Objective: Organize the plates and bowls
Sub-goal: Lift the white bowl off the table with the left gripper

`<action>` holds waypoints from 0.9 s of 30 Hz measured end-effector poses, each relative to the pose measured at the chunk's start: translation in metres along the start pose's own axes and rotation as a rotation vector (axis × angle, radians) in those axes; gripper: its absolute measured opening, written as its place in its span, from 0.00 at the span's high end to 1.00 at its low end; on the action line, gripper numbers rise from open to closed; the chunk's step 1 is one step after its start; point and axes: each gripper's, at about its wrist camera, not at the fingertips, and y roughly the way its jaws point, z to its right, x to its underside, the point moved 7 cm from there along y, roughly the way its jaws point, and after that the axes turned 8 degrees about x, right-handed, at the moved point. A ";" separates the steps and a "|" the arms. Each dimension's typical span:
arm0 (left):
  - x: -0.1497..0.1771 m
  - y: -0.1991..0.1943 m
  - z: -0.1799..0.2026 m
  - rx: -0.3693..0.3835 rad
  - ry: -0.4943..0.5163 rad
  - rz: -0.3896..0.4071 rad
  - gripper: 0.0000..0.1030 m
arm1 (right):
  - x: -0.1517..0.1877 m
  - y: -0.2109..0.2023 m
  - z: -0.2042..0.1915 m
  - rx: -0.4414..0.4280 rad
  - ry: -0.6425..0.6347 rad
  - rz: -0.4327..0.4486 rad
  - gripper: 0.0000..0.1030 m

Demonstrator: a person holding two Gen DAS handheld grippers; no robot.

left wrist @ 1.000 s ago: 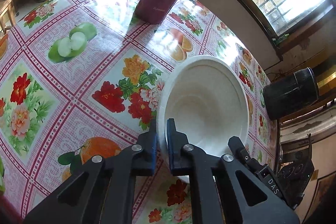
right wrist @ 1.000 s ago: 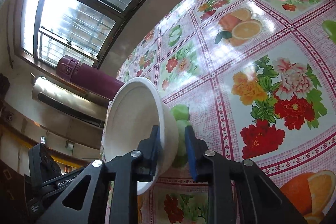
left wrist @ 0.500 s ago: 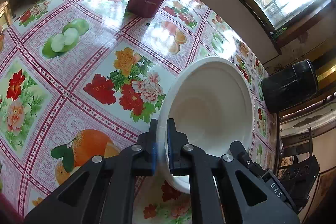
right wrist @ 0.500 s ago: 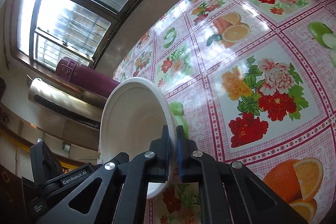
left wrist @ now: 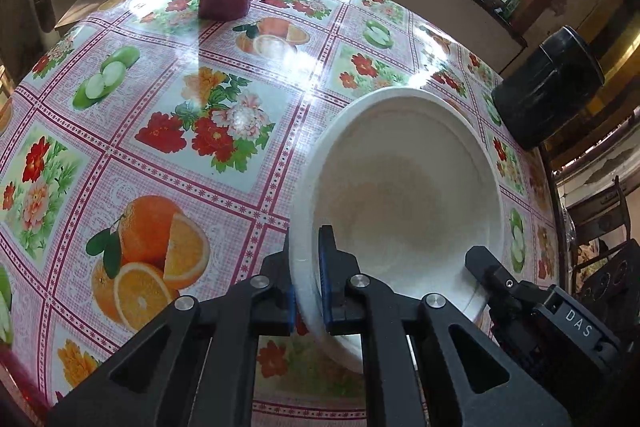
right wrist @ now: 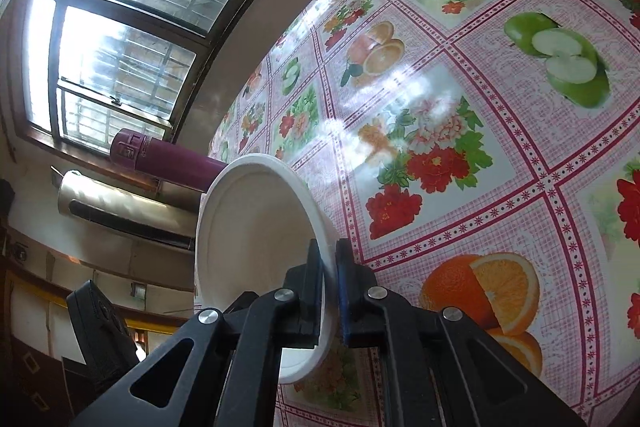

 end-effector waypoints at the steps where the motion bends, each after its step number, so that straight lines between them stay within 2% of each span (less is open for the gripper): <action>1: 0.005 -0.002 0.003 -0.003 0.016 0.000 0.93 | 0.003 -0.003 0.003 0.003 0.004 -0.006 0.94; 7: 0.034 -0.017 0.019 -0.014 0.099 0.013 0.92 | 0.020 -0.028 0.023 -0.002 0.007 -0.018 0.93; 13: 0.069 -0.023 0.029 -0.038 0.168 0.008 0.90 | 0.041 -0.051 0.037 0.033 -0.031 0.000 0.93; 27: 0.113 -0.051 0.035 -0.073 0.260 0.029 0.89 | 0.086 -0.082 0.061 0.016 -0.046 -0.012 0.93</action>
